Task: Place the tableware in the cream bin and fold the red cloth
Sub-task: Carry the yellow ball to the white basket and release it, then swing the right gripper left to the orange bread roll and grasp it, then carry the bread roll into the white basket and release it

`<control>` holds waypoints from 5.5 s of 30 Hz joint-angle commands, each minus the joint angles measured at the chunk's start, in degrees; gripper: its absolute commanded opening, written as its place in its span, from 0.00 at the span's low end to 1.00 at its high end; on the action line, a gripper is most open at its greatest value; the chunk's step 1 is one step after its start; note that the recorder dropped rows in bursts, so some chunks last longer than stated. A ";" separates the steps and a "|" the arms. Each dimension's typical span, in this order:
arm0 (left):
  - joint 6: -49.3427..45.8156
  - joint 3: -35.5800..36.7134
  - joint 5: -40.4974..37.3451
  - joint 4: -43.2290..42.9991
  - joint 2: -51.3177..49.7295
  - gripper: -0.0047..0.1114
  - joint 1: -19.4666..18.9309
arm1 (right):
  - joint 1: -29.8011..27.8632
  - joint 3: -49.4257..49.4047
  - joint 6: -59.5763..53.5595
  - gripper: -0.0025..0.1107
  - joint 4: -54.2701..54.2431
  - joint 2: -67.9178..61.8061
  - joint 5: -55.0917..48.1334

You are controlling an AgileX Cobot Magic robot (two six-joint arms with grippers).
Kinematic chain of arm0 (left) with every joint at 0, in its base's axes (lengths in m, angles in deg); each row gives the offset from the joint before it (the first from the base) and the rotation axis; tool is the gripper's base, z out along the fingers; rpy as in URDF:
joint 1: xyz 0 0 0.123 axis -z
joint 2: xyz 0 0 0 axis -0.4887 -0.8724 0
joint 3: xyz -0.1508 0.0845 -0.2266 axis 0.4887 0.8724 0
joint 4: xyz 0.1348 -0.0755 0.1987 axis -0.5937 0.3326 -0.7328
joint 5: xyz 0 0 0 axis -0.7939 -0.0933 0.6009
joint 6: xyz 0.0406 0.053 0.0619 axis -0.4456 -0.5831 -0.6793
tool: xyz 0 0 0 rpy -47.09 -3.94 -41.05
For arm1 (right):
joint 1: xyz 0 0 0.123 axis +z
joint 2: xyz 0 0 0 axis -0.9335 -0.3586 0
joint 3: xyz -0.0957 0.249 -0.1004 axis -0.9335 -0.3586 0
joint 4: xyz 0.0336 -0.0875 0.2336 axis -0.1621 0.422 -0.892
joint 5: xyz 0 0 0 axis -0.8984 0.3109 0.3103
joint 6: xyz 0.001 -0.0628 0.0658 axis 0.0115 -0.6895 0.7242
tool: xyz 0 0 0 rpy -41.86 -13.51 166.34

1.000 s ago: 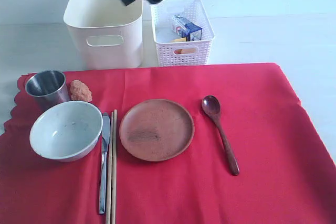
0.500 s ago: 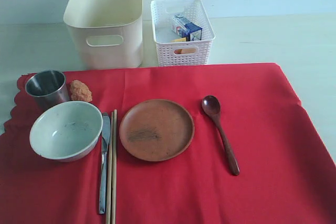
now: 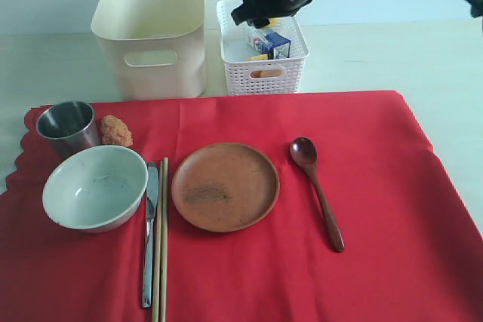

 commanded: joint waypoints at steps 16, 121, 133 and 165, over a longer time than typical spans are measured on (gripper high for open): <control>0.11 0.20 0.48 0.42 0.32 0.04 -0.07 | -0.06 5.47 -4.32 0.59 -2.18 -7.10 0.92; 0.05 0.20 0.48 0.42 0.32 0.04 -0.07 | 24.77 5.47 -6.96 0.19 -5.96 -12.28 -3.99; 0.05 0.20 0.48 0.42 0.32 0.04 -0.07 | 24.46 5.47 -5.40 0.02 -3.11 -5.13 -11.51; 0.05 0.20 0.48 0.42 0.32 0.04 -0.07 | 0.01 5.37 -5.62 0.02 -3.56 11.80 -22.59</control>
